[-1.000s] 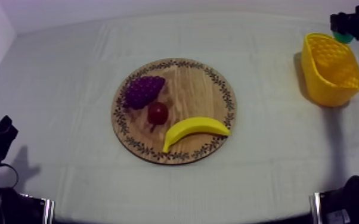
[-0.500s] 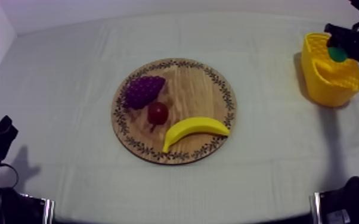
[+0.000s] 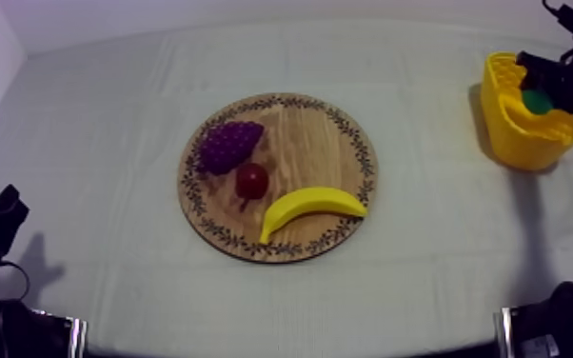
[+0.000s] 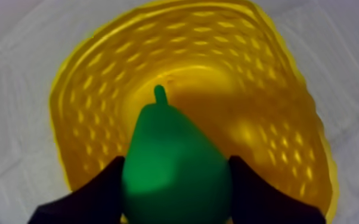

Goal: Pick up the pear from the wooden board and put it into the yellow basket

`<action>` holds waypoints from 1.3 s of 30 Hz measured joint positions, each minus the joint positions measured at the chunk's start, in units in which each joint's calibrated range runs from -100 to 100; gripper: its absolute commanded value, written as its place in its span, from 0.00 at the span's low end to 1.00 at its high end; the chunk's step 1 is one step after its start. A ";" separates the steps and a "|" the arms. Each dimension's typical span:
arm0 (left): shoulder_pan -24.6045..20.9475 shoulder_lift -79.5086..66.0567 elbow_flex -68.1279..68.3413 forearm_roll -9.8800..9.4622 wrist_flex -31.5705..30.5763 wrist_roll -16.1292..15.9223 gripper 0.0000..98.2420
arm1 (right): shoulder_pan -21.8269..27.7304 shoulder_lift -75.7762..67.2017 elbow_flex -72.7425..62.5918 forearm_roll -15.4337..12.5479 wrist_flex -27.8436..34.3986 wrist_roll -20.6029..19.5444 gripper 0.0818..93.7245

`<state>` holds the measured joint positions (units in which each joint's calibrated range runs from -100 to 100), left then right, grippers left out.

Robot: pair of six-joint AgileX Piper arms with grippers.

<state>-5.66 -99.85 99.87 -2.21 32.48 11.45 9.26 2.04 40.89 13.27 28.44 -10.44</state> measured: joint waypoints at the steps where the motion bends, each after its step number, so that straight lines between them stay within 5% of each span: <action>1: 0.00 0.00 0.00 0.00 0.00 0.00 0.00 | 0.16 0.08 0.06 0.09 -0.07 -0.22 0.32; 12: 0.00 0.00 0.00 0.00 0.00 0.00 0.00 | 0.31 0.78 1.39 1.90 -1.42 -1.36 0.46; 39: 0.00 0.00 0.00 0.00 0.00 0.00 0.00 | 1.00 -1.14 4.41 1.29 -5.26 0.96 0.61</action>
<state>-5.66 -99.85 99.87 -2.21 32.48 11.45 10.26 0.90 45.30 14.55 23.17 -9.48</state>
